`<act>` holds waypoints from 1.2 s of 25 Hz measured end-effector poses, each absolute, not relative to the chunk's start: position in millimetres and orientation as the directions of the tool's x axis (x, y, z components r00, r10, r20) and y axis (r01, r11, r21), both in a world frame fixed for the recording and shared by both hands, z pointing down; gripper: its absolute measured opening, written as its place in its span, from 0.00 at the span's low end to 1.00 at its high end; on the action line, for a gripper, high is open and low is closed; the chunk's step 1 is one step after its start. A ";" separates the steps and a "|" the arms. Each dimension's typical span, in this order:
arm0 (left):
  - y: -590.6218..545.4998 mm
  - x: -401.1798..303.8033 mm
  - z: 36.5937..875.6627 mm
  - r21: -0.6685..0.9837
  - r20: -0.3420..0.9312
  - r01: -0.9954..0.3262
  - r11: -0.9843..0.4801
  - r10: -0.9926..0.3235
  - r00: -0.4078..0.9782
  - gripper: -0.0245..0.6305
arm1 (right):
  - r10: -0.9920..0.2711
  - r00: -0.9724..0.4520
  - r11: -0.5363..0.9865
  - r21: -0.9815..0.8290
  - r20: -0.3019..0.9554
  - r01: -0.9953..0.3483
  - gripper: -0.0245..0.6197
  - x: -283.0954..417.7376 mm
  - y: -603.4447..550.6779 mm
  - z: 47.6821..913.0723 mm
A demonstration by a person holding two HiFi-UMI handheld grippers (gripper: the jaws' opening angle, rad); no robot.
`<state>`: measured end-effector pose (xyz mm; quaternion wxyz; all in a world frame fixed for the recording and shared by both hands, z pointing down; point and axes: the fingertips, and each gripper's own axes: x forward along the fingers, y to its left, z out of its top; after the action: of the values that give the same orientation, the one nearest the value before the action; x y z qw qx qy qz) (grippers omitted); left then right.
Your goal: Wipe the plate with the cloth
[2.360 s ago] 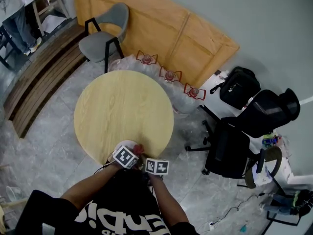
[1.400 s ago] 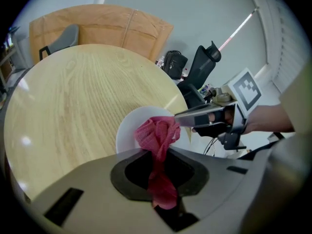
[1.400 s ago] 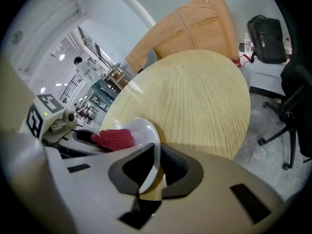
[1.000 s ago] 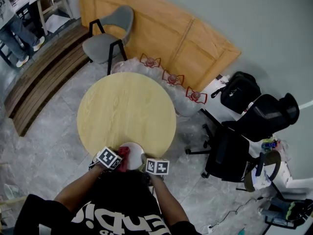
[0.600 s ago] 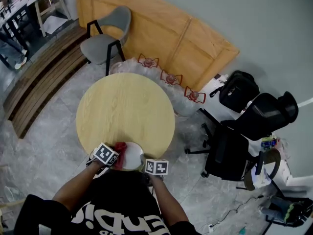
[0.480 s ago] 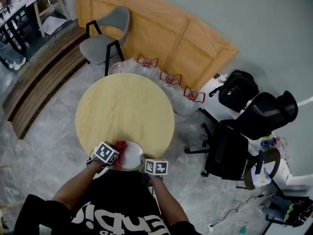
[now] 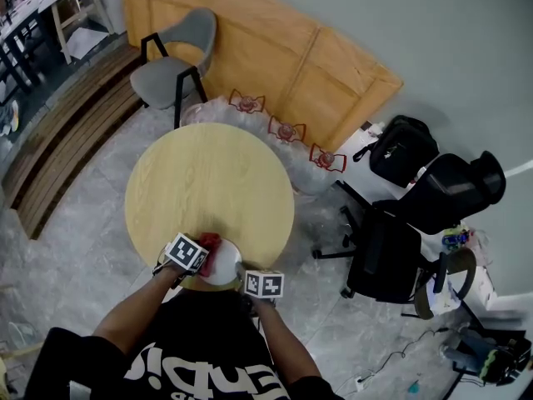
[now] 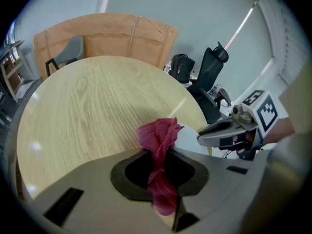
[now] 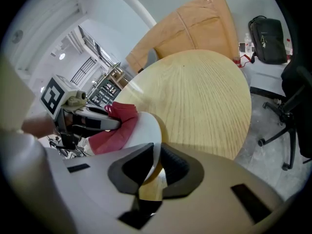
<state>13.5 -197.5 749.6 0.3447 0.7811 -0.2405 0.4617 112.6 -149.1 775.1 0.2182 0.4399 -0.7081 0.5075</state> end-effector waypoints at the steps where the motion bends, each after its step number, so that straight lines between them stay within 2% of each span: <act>1: -198.1 16.0 750.0 0.317 0.887 -0.692 -0.649 -0.056 0.459 0.14 | -0.402 -0.518 0.098 -0.527 0.755 -0.844 0.13 112.6 -149.6 775.0; 17: -169.7 71.3 755.0 0.376 0.864 -0.630 -0.680 0.012 0.503 0.14 | -0.410 -0.498 0.081 -0.514 0.764 -0.854 0.13 113.4 -150.1 775.2; 30: -150.8 75.1 755.8 0.419 0.848 -0.604 -0.677 0.055 0.526 0.14 | -0.425 -0.477 0.090 -0.488 0.769 -0.868 0.13 112.8 -154.4 776.0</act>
<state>75.1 -150.8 755.8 0.3626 0.7949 -0.1726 0.4549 112.8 -154.4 776.0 0.2243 0.4598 -0.7034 0.4935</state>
